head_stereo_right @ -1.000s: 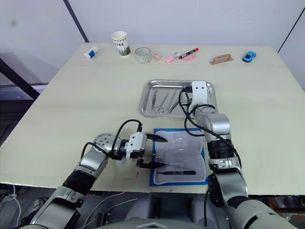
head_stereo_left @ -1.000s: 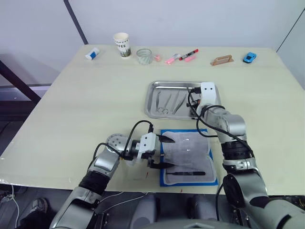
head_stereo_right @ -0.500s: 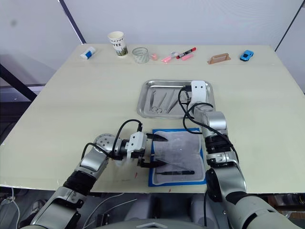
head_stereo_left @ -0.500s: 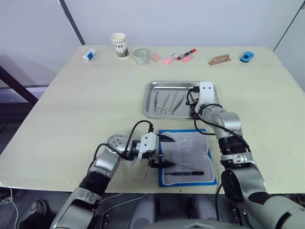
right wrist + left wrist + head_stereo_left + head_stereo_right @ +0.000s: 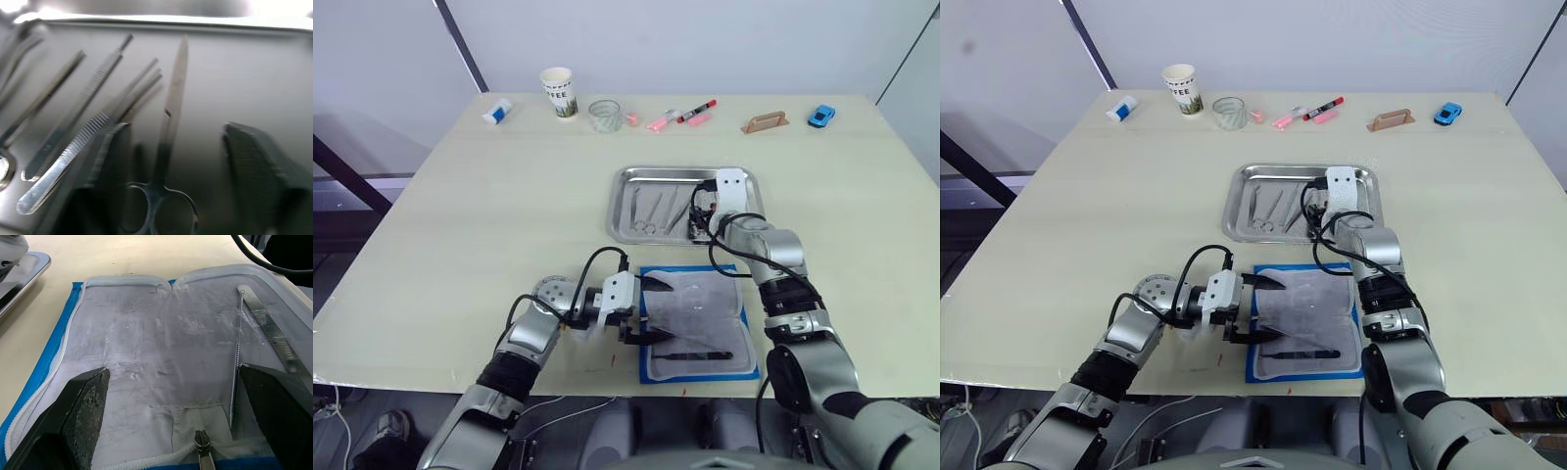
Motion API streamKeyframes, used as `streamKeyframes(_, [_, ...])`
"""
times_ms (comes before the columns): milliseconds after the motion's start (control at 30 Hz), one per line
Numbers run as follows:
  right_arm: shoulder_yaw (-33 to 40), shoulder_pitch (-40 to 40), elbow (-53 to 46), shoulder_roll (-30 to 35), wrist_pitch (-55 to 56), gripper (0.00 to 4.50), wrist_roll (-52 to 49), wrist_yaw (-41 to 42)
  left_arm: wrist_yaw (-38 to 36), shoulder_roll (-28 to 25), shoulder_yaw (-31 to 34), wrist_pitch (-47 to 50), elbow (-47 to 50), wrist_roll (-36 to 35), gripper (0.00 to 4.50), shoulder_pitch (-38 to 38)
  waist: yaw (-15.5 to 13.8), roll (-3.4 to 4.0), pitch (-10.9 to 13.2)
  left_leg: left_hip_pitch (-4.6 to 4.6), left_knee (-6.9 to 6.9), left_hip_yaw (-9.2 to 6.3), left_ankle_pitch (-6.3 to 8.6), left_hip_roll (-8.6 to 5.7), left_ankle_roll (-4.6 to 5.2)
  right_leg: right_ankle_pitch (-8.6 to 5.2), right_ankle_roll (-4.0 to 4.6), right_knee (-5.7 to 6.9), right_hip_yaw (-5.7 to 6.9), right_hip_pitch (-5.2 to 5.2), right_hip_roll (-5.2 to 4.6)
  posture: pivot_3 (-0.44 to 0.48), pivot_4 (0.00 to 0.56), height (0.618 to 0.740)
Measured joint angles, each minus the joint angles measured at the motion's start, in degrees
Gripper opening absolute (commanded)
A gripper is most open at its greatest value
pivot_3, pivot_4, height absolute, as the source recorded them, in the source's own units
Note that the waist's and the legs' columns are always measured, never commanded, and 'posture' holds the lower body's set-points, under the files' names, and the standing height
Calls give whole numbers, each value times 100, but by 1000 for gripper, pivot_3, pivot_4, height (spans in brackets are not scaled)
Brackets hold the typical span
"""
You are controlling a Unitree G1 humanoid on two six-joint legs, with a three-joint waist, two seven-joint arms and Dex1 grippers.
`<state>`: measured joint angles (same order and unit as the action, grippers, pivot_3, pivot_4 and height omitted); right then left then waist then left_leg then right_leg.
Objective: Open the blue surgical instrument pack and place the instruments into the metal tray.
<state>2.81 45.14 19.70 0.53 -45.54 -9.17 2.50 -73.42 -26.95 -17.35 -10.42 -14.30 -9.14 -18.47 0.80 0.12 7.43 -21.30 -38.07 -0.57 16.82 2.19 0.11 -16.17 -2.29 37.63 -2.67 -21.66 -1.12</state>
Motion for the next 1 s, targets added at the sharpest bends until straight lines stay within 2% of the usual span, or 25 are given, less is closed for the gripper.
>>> streamKeyframes(167, [-311, -587, -1287, 380, 362, 4053, -123, 820, 17, 23, 2, -2, -2, 6, 4500, 12, -4, 1, 1, -4, 0, -5, 0, -1, 0, 0, -3, -5, -4, 1, -2, 0, 150, 740])
streamKeyframes(333, [-419, -1511, -2656, 954, 1020, 4053, -657, 2105, 21, 28, 29, -4, -1, 1, 4500, 23, -2, 1, 2, -4, 0, -6, 0, -2, 1, -1, -4, -6, -2, 2, 0, 0, 150, 740])
streamKeyframes(367, [-411, -1883, -3127, 1279, 1143, 4053, -955, 2628, 12, 27, 32, -5, -3, -1, 4500, 23, -2, 0, 3, -4, 0, -6, 1, -2, 1, -1, -4, -8, -3, 3, 0, 0, 150, 740])
streamKeyframes(400, [-411, -1892, -3138, 1287, 1146, 4053, -962, 2642, 12, 26, 35, -5, -3, -2, 4500, 24, -1, 0, 3, -4, 0, -6, 1, -2, 1, -1, -4, -8, -3, 3, 0, 0, 150, 740])
streamKeyframes(600, [-76, -3019, -4114, 2625, 1221, 4053, -1903, 4226, -95, -2, 62, -25, -56, -15, 4500, -29, 10, -1, 9, -10, 0, -8, 1, -4, 2, -2, -5, -21, -7, 4, 8, 0, 150, 740])
streamKeyframes(667, [-81, -3166, -4297, 2875, 1213, 4053, -2033, 4461, -130, 3, 63, -38, -78, -16, 4500, -39, 10, -1, 9, -10, 0, -10, 1, -3, 2, -3, -4, -21, -6, 4, 12, 0, 150, 740])
streamKeyframes(867, [-368, -4221, -5126, 4200, 1323, 4053, -1826, 5188, -252, -11, 63, -62, -98, -40, 4500, -49, -2, -12, 15, -22, 0, -16, 1, -3, 2, -3, -5, -35, 1, 2, 13, 0, 150, 740])
streamKeyframes(1000, [-486, -4717, -5504, 4374, 1336, 4053, -1690, 5121, -373, -72, 91, -26, -91, -109, 4500, -37, 10, -20, 20, -21, 0, -16, 1, -1, 1, -5, -8, -35, 1, 0, 19, 0, 150, 740])
